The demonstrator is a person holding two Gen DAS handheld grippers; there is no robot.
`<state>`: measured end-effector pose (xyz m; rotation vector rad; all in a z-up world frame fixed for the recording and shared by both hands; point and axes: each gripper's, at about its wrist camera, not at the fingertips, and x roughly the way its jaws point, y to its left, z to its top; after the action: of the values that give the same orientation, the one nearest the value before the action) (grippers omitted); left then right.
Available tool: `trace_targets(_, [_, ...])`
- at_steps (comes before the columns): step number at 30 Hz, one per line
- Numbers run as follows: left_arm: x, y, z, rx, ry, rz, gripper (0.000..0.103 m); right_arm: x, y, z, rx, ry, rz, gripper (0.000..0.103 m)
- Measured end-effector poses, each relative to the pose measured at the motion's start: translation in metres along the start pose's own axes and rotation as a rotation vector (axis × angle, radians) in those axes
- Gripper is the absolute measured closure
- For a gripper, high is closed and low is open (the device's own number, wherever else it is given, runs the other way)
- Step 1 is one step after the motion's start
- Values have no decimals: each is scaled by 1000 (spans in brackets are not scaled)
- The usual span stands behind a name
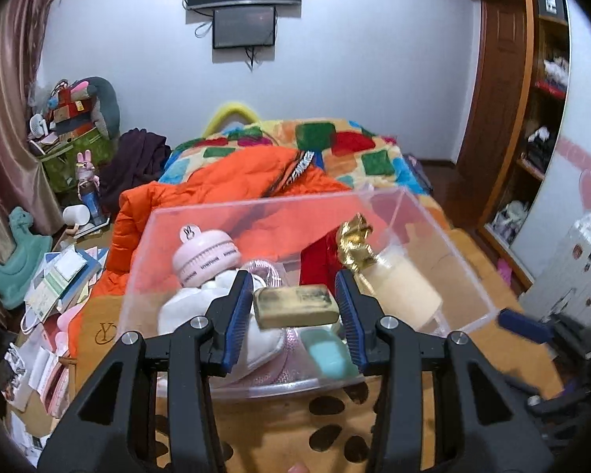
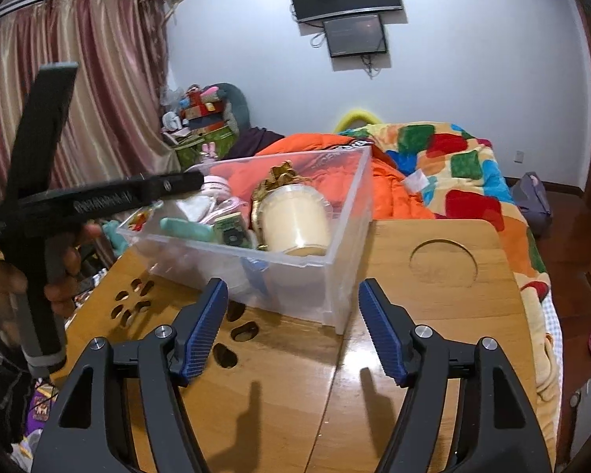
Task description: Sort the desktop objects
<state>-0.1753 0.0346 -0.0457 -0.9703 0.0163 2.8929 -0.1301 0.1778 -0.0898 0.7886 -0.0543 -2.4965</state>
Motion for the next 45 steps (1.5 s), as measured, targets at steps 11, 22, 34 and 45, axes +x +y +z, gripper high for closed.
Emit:
trace_targets(11, [-16,7,-13,-8,-38,-29,44,-5,15,2,-46,-1,-27,37])
trace_targets(22, [-64,13,-23,-42,-135,-3,15,-36,44,3,-124,-92,-90,21])
trace_targets(34, [-112,3,-57,-14,-195,54,8,-73,66,-2,-162,-193,-119,13])
trace_targets(45, [-144,-10,-87,-15,-231,66,6,-97,77,-11,-169,-253,-128,5])
